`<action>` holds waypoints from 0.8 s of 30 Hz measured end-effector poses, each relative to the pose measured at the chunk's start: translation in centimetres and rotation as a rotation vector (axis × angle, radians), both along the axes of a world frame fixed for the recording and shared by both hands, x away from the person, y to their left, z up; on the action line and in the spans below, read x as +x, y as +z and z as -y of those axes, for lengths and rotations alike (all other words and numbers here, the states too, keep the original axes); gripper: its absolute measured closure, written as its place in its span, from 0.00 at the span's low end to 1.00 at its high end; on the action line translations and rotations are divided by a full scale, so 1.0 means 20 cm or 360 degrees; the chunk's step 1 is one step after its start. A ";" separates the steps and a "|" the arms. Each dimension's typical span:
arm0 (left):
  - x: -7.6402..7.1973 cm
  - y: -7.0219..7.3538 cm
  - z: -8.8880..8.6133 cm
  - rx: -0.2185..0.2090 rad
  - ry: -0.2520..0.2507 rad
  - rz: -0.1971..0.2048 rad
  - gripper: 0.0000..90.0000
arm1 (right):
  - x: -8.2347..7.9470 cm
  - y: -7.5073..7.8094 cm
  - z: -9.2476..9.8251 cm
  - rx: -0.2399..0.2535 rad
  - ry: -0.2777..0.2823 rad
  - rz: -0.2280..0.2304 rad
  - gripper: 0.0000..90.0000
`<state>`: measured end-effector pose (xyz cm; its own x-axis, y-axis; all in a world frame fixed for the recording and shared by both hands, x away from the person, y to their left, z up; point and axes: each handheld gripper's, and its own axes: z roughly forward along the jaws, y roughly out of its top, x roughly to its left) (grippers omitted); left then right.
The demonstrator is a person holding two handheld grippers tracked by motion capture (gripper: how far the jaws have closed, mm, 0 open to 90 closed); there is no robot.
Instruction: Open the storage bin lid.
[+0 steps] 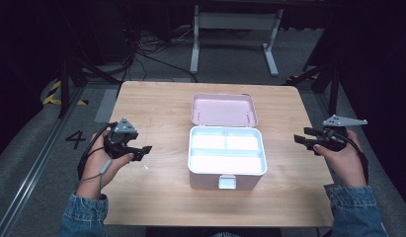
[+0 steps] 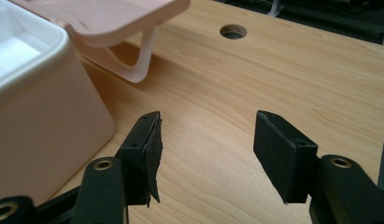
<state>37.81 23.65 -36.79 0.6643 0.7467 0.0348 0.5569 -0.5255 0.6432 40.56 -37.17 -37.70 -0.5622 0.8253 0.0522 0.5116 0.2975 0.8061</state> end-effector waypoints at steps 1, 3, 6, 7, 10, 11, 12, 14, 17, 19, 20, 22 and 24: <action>0.00 -0.01 0.00 0.0022 0.0015 -0.0004 0.35 | 0.01 -0.02 0.00 -0.0029 -0.0008 -0.0002 0.47; 0.01 -0.05 -0.01 0.0064 0.0039 -0.0058 0.34 | 0.02 -0.04 0.00 -0.0068 -0.0004 -0.0031 0.47; 0.02 -0.10 -0.03 0.0114 0.0050 -0.0116 0.34 | 0.03 -0.08 0.00 -0.0084 0.0001 -0.0074 0.47; 0.03 -0.12 -0.04 0.0124 0.0061 -0.0123 0.34 | 0.04 -0.09 0.00 -0.0097 0.0000 -0.0088 0.46; 0.04 -0.16 -0.06 0.0136 0.0078 -0.0176 0.33 | 0.04 -0.12 0.01 -0.0115 -0.0009 -0.0123 0.46; 0.04 -0.17 -0.06 0.0127 0.0088 -0.0202 0.33 | 0.05 -0.13 0.01 -0.0119 -0.0007 -0.0130 0.46; 0.05 -0.18 -0.06 0.0147 0.0080 -0.0211 0.33 | 0.05 -0.14 0.01 -0.0118 -0.0007 -0.0143 0.46; 0.05 -0.21 -0.06 0.0166 0.0093 -0.0240 0.32 | 0.06 -0.15 0.01 -0.0137 -0.0009 -0.0157 0.46; 0.06 -0.24 -0.07 0.0167 0.0120 -0.0311 0.31 | 0.06 -0.17 0.02 -0.0145 -0.0017 -0.0171 0.45; 0.06 -0.25 -0.07 0.0187 0.0140 -0.0348 0.31 | 0.06 -0.17 0.03 -0.0151 -0.0019 -0.0174 0.45; 0.06 -0.25 -0.07 0.0201 0.0142 -0.0351 0.31 | 0.06 -0.17 0.03 -0.0149 -0.0022 -0.0184 0.45; 0.06 -0.25 -0.08 0.0210 0.0149 -0.0358 0.31 | 0.06 -0.18 0.03 -0.0145 -0.0026 -0.0187 0.44; 0.06 -0.25 -0.08 0.0195 0.0150 -0.0355 0.31 | 0.06 -0.18 0.02 -0.0146 -0.0025 -0.0175 0.44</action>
<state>39.00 25.19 -41.78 0.5932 0.8050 -0.0105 0.7280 -0.5308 0.4339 41.81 -37.60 -41.23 -0.5442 0.8382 0.0368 0.6005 0.3585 0.7147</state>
